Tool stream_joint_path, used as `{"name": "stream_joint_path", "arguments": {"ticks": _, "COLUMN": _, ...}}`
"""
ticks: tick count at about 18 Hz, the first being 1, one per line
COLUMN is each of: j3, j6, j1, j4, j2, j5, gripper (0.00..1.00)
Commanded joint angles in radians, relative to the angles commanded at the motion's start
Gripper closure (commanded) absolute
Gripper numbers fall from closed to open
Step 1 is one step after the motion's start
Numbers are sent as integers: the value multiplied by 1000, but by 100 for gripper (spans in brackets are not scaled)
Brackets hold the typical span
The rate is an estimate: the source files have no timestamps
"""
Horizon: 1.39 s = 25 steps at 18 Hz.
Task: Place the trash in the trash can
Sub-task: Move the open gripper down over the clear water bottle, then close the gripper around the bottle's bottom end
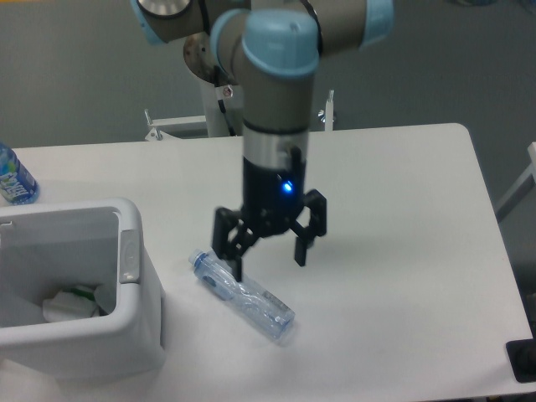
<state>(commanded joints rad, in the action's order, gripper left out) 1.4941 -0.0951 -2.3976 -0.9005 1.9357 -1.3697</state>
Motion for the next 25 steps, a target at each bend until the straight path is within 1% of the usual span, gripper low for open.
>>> {"name": "stream_joint_path", "arguments": {"ticks": 4, "j3": 0, "j6": 3, "j1": 3, "j4": 6, "j2": 91, "j5": -48, "gripper": 0}}
{"name": "stream_joint_path", "arguments": {"ticks": 8, "j3": 17, "j6": 5, "j1": 11, "j4": 21, "j2": 154, "j5": -89, "gripper": 0}}
{"name": "stream_joint_path", "arguments": {"ticks": 10, "j3": 26, "j6": 5, "j1": 28, "j4": 44, "j2": 169, "j5": -112, "gripper": 0}}
{"name": "stream_joint_path", "arguments": {"ticks": 14, "j3": 41, "j6": -3, "j1": 49, "j4": 38, "j2": 197, "j5": -117, "gripper": 0}}
{"name": "stream_joint_path", "arguments": {"ticks": 18, "j3": 41, "j6": -3, "j1": 49, "j4": 44, "j2": 223, "j5": -126, "gripper": 0}}
{"name": "stream_joint_path", "arguments": {"ticks": 20, "j3": 41, "j6": -3, "j1": 51, "j4": 49, "j2": 236, "j5": -153, "gripper": 0}}
{"name": "stream_joint_path", "arguments": {"ticks": 22, "j3": 41, "j6": -5, "j1": 69, "j4": 49, "j2": 246, "j5": -172, "gripper": 0}}
{"name": "stream_joint_path", "arguments": {"ticks": 25, "j3": 40, "j6": -12, "j1": 71, "j4": 51, "j2": 259, "j5": -175, "gripper": 0}}
